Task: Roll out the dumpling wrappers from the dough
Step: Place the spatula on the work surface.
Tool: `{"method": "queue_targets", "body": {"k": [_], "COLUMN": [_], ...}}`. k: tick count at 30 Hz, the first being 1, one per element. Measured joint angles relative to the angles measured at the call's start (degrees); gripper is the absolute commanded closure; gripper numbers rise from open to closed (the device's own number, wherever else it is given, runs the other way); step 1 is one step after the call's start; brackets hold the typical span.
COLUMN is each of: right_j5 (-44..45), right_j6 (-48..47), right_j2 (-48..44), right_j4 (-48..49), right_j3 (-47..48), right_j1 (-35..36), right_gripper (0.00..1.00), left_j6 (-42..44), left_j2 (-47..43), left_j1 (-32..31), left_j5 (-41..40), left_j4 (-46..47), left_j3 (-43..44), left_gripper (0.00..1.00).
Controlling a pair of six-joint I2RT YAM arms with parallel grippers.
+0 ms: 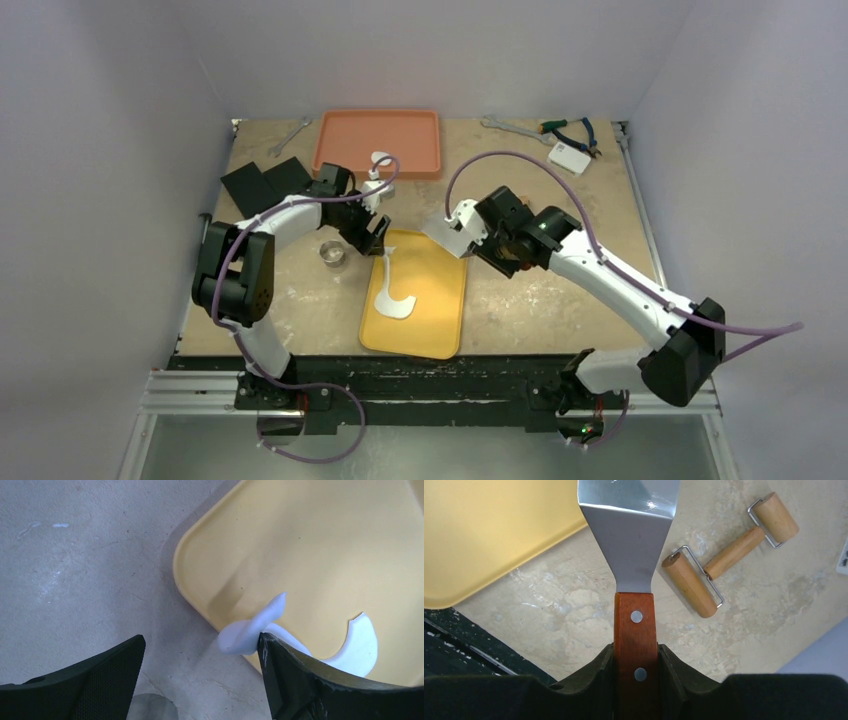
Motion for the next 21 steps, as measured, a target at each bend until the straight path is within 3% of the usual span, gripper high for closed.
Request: {"method": "queue_targets", "body": {"k": [7,13,15,21], "right_j5": [-0.5,-3.3,-3.5,-2.9], "right_j6": [1.9,2.9,3.1,2.9], "right_j2": [5.9,5.7,5.7,6.2], "right_j4": [4.6,10.8,12.3,15.2], "right_j3": [-7.1,-12.4,-12.6,-12.6], "right_j1": [-0.7,-1.8,-1.8,-1.8], "right_gripper": [1.00,1.00,0.97,0.80], "left_j6": [-1.2,-1.3,-1.1,-0.1], "left_j2": [-1.6,-7.1,-8.6,-11.7], "left_j1": [0.0,0.1,0.1,0.5], "left_j5": [0.7,0.7,0.6,-0.4], "left_j4": [1.3,1.4,1.3,0.8], "left_j3": [-4.1,-7.8,-8.4,-12.4], "left_gripper": [0.17,0.17,0.08,0.02]}}
